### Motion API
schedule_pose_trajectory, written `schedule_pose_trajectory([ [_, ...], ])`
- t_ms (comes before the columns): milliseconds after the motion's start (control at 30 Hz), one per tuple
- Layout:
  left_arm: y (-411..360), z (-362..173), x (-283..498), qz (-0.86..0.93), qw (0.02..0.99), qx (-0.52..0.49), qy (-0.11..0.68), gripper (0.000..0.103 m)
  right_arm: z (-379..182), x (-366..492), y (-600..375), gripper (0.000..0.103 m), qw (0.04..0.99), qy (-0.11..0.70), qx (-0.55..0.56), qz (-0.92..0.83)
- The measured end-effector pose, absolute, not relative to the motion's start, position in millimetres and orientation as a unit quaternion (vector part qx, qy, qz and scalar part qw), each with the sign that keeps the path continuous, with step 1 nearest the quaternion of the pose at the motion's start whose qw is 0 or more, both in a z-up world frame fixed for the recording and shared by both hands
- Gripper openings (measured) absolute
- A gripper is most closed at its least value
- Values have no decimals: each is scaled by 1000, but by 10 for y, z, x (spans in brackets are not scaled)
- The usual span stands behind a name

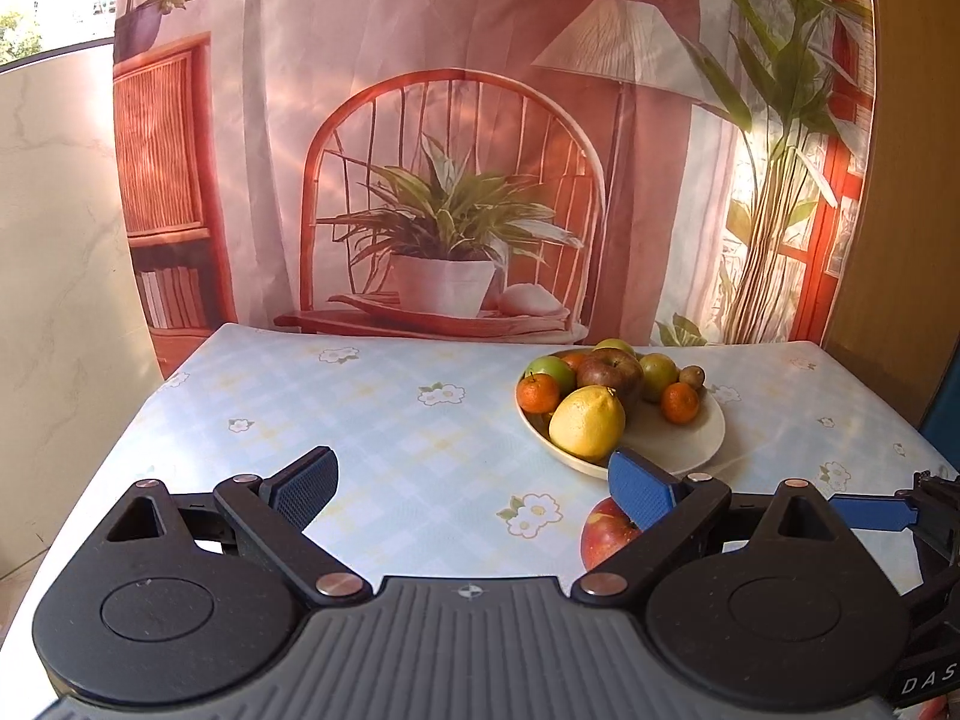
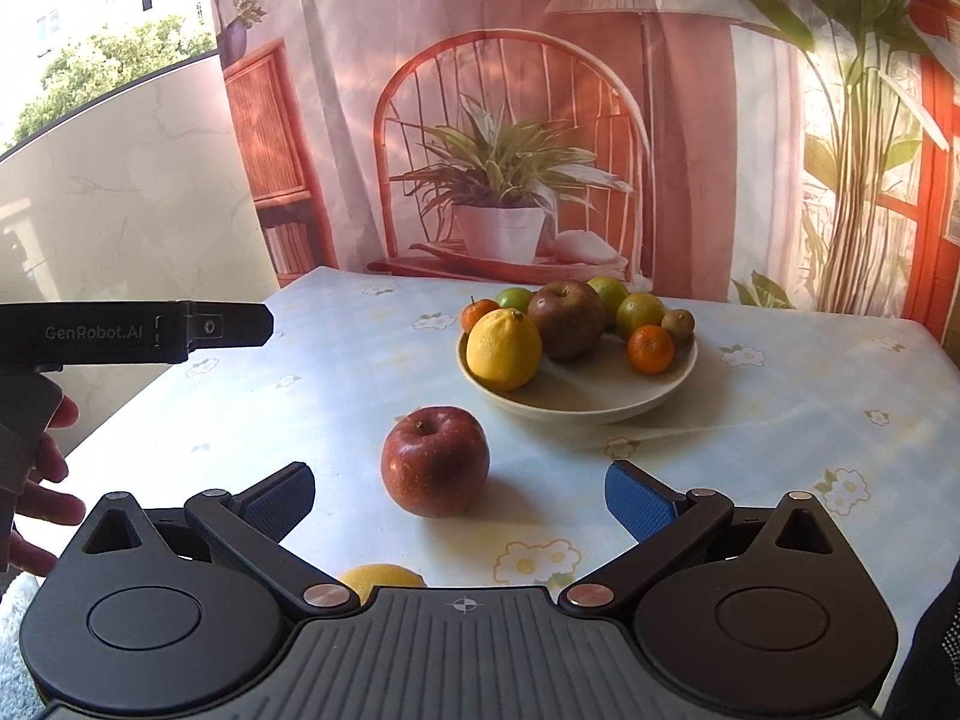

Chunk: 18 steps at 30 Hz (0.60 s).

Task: Organize fruits
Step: 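Move both open grippers toward the red apple on the cloth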

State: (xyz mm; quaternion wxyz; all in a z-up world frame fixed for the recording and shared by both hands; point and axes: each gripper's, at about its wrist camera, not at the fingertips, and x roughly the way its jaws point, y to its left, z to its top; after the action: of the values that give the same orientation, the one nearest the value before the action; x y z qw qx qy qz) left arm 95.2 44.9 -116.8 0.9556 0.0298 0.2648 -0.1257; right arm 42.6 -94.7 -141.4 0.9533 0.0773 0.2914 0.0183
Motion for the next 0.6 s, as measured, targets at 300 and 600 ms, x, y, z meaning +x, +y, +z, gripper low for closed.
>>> schedule_pose_trajectory([
  [300, 598, -1282, 969, -107, 945, -6, 309, 98, -1463, 441, -697, 102, 944, 324, 38, 37],
  [600, 644, -1296, 1110, -104, 941, -16, 322, 98, -1411, 709, -944, 102, 943, 328, 56, 17],
])
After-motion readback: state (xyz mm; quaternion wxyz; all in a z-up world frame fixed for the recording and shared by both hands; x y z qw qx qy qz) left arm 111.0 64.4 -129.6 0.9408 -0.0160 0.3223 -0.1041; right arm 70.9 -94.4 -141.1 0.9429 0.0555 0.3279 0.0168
